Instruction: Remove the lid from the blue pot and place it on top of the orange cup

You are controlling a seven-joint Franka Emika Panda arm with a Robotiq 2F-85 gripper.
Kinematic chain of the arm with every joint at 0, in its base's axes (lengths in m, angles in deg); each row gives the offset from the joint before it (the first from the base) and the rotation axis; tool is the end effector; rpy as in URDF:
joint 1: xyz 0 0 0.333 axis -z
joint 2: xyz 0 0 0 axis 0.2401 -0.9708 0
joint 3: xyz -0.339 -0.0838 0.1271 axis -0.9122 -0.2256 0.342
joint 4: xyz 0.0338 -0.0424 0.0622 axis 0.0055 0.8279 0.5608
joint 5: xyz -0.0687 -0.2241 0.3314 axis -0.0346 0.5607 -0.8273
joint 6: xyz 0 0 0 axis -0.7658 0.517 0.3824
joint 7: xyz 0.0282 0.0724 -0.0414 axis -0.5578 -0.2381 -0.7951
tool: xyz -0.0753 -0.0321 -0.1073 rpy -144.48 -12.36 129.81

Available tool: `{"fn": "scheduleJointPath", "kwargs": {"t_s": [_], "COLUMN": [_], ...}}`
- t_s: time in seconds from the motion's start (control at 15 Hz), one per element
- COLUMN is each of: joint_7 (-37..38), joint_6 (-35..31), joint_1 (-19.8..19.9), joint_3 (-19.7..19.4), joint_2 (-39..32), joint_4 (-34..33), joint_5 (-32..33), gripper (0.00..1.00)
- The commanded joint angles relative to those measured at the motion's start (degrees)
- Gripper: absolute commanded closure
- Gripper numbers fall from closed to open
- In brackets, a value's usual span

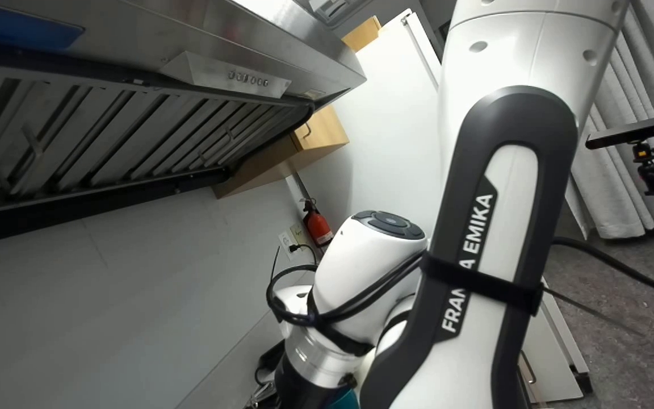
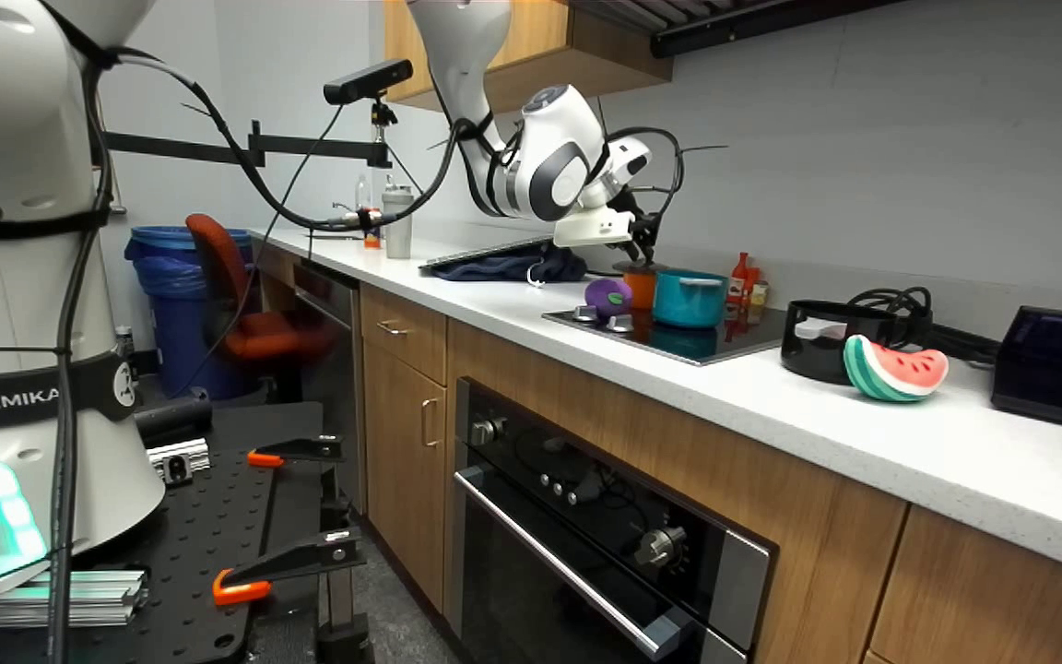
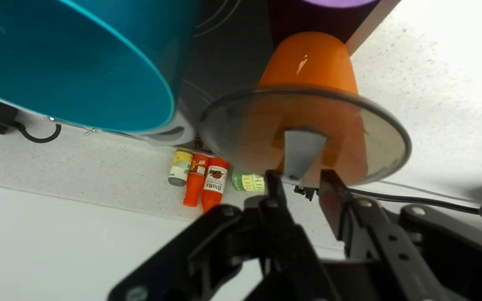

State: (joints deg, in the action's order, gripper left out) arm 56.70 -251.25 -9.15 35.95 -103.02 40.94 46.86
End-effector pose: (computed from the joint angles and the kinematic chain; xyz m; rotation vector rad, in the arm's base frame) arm 0.6894 0.2771 0.3260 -2.6428 -0.8014 -1.3555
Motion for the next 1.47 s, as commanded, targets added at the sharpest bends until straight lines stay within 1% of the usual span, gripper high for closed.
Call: {"fn": "scheduleJointPath", "kwargs": {"t_s": [0.0,0.27,0.33,0.6,1.2,1.27,1.4], "joint_7": [-0.61,-0.60,-0.60,-0.55,-0.80,2.62,3.18], "joint_6": [3.99,6.18,6.72,8.36,9.08,8.88,8.95], "joint_1": [-0.53,-0.90,-0.79,-0.94,-0.46,0.56,1.03], "joint_3": [-0.42,-0.87,-0.70,-0.76,-0.74,-0.33,-0.07], "joint_2": [0.06,-0.23,-0.25,-0.52,-0.62,-0.58,-0.55], "joint_4": [-1.48,-2.61,-2.74,-3.37,-4.27,-4.24,-4.37], "joint_5": [0.44,0.41,0.49,0.48,0.63,4.67,6.19], "gripper": [0.38,0.07,0.01,0.00,0.00,0.00,0.00]}}
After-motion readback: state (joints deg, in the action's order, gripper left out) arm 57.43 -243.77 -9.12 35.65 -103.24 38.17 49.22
